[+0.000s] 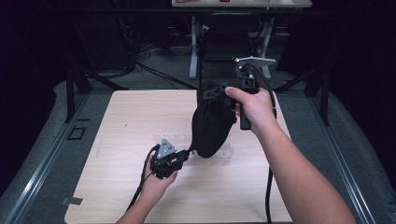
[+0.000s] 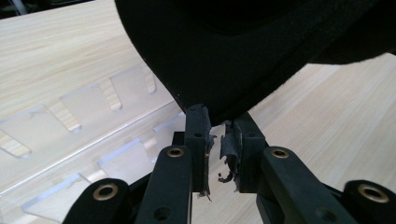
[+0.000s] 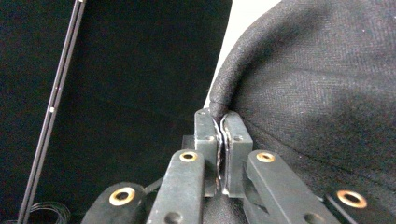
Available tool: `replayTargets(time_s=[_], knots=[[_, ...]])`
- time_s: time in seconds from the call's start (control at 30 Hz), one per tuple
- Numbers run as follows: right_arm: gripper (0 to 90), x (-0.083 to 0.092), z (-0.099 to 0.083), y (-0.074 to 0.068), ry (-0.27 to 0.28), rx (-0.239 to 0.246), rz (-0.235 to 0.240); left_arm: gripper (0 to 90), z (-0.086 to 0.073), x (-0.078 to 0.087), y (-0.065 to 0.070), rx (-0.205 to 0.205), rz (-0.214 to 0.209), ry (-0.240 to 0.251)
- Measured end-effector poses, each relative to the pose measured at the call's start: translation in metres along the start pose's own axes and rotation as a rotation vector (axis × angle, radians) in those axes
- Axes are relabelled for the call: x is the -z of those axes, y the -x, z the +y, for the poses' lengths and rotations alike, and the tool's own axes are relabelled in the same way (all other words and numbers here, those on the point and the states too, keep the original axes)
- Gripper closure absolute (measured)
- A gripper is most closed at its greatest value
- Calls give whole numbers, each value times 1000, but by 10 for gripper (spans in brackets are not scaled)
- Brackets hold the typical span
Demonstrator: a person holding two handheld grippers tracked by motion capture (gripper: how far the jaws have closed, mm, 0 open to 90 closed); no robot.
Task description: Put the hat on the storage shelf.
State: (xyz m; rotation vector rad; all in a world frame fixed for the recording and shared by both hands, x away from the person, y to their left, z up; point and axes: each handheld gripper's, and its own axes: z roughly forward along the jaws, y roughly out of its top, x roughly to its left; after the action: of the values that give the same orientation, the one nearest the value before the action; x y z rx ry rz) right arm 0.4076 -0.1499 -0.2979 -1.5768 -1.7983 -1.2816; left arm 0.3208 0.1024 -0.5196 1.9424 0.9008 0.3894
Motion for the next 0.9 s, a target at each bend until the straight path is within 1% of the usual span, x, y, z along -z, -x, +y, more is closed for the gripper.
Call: replayTargets(time_s=[0.03, 0.07, 0.1, 0.13, 0.2, 0.23, 0.27, 0.33, 0.37, 0.43, 0.57, 0.6, 0.67, 0.73, 0.8, 0.87, 0.9], knots=[[872, -1, 0, 0, 0, -1, 1, 797, 0, 0, 0, -4, -9, -6], [872, -2, 0, -1, -2, 0, 0, 796, 0, 0, 0, -4, -9, -6], [871, -3, 0, -1, -6, 2, -3, 795, -1, -2, 4, -22, -13, -17], [871, -4, 0, -1, -7, 0, -4, 794, -2, -2, 5, -32, 0, -20], [871, -7, 0, -1, -8, 1, -7, 794, -3, -3, 3, -20, -2, -26], [871, -9, 0, 0, -11, 2, -9, 794, -4, -3, 2, -14, -10, -28], [871, -9, 0, 1, -12, 1, -7, 792, -5, -3, 2, -1, -13, -19], [871, -11, 0, 1, -13, -1, 2, 788, -6, -2, 1, -10, -16, -28], [870, -12, 0, 0, -14, -1, 3, 781, -6, -3, 2, -6, -12, -18], [870, -14, 0, 0, -14, 1, 4, 749, -6, -2, 2, -5, -16, -13], [869, -17, 0, -1, -17, 3, 8, 688, -5, 2, 4, -24, -12, -1], [869, -17, 0, -1, -14, 4, 11, 674, -5, 3, 5, -25, -10, 10], [868, -18, 0, -1, -15, 5, 13, 659, -4, 4, 5, -21, -11, 13], [868, -19, 0, -1, -12, 3, 14, 657, -2, 7, 5, -23, -9, 25], [867, -21, 0, -1, -9, 5, 17, 673, 1, 11, 7, -35, -10, 34], [866, -21, 0, -2, -13, 6, 17, 685, 2, 11, 8, -44, -13, 34], [866, -22, -1, -2, -13, 6, 18, 694, 5, 13, 11, -62, -14, 39]])
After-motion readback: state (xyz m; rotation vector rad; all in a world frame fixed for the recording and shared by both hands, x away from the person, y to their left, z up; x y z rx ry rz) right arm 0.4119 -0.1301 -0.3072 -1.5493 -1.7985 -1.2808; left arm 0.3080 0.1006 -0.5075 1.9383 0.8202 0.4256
